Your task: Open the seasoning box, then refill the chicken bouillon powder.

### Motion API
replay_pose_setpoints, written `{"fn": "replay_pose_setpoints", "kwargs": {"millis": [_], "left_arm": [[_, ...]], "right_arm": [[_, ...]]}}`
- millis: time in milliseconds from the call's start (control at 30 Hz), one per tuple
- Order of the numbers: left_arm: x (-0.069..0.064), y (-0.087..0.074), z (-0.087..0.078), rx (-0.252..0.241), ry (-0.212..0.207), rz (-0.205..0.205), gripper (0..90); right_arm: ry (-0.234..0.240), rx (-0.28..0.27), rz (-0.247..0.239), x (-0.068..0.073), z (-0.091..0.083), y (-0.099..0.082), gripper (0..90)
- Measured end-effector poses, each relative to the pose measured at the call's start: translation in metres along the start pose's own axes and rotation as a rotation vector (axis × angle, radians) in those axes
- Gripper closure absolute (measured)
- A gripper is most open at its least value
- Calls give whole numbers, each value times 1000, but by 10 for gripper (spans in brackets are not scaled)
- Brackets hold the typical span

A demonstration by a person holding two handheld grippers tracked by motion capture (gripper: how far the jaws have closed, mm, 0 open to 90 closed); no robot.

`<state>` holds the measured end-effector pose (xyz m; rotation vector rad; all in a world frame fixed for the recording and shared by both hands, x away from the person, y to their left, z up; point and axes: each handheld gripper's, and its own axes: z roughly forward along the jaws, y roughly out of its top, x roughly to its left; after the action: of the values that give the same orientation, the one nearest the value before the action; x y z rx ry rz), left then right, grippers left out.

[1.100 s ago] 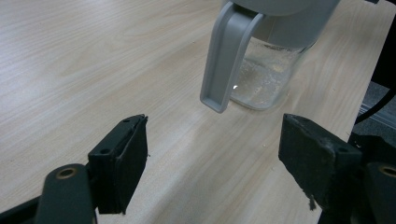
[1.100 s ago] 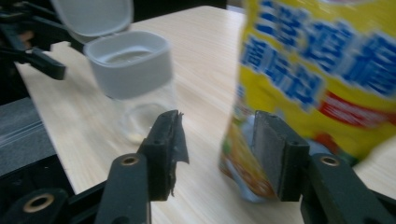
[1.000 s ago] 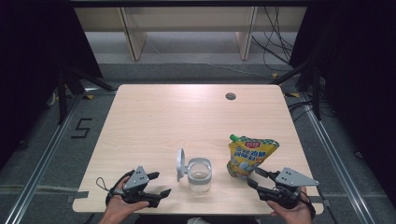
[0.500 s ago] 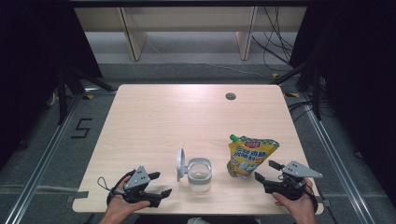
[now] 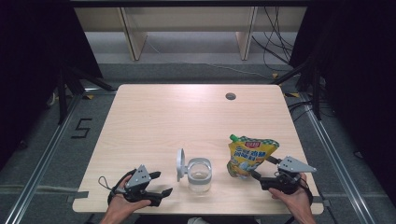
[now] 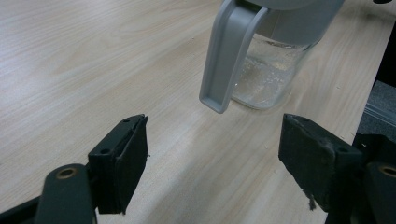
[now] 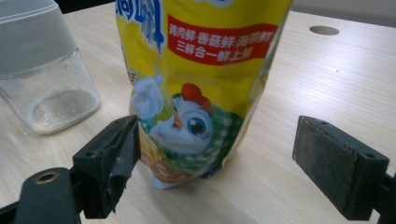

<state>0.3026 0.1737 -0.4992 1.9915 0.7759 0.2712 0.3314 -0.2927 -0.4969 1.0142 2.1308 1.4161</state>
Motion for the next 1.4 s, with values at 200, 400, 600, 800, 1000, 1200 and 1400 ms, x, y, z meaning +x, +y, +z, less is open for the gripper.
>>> {"fn": "replay_pose_setpoints", "kwargs": {"millis": [200,400,600,800,1000,1200,1400], "left_arm": [[0,1,0,-1,1,6,236],[-1,0,1,-8,-1,-6,235],[-1,0,1,-1,-2,6,235],[-4,1,0,-2,-9,7,235],[-2,1,-1,7,3,21,235],[-4,0,1,2,0,9,235],[-3,0,1,10,-4,18,235]], "right_arm": [[18,-1,-32,0,5,1,160],[17,-1,-67,-5,10,1,159],[19,-22,-118,-6,14,1,160],[36,0,-46,-3,17,0,163],[53,-23,-70,-5,23,0,163],[79,-43,-72,-4,28,1,165],[106,-56,-45,-2,33,2,167]]}}
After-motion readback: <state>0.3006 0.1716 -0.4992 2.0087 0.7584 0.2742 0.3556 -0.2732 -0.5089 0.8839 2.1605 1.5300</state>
